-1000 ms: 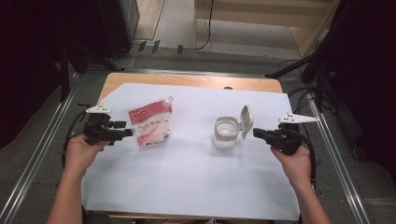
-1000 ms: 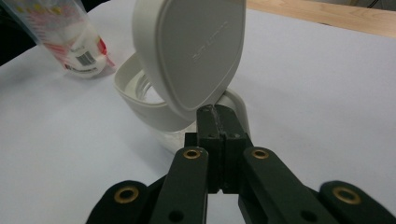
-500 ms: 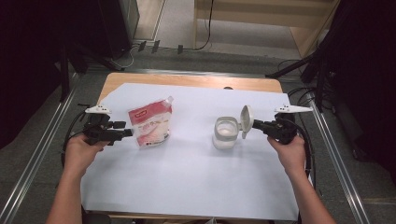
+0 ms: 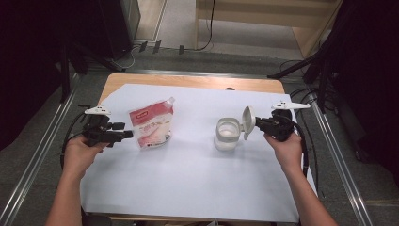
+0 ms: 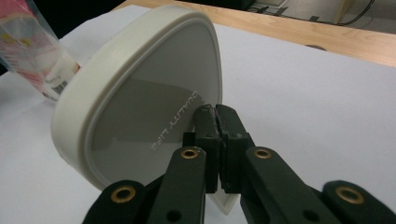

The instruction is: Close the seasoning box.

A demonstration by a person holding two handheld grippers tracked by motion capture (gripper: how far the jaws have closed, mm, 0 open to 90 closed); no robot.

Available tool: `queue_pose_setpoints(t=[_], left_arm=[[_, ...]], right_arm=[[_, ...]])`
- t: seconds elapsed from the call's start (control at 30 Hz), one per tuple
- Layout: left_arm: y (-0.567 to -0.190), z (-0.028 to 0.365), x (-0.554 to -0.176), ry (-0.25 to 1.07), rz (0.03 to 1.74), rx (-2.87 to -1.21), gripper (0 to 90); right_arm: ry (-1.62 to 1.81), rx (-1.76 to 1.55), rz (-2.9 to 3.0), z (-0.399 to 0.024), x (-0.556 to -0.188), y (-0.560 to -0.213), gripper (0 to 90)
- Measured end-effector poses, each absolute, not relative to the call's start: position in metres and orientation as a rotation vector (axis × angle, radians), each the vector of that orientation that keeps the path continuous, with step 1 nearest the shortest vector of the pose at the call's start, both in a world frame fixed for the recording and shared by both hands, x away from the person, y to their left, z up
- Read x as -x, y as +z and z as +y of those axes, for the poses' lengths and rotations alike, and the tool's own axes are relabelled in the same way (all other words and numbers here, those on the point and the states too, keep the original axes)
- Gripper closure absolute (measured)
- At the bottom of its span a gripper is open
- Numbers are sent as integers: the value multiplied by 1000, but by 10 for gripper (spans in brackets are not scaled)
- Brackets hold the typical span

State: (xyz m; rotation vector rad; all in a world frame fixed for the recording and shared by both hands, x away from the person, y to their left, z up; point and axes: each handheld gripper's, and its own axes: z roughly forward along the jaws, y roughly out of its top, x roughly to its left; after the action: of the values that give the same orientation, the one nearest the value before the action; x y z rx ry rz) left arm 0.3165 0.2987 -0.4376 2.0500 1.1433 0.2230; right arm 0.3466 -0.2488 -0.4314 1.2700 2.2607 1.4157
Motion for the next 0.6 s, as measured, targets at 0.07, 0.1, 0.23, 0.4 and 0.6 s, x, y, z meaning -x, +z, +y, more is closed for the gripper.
queue_pose_setpoints(t=[0.07,0.1,0.23,0.4,0.6], left_arm=[[-438,299,-316,225,1142,-2040,410],[-438,300,-316,231,1145,-2037,410],[-438,300,-317,234,1146,-2042,409],[-438,302,-318,216,1153,-2047,404],[-439,302,-318,213,1159,-2043,404]], right_arm=[[1418,-1270,2261,-248,-346,-431,888],[1422,-1265,2258,-246,-346,-431,888],[1422,-1252,2266,-244,-344,-429,888],[1435,-1208,2284,-236,-341,-424,890],[1455,-1162,2296,-228,-338,-419,880]])
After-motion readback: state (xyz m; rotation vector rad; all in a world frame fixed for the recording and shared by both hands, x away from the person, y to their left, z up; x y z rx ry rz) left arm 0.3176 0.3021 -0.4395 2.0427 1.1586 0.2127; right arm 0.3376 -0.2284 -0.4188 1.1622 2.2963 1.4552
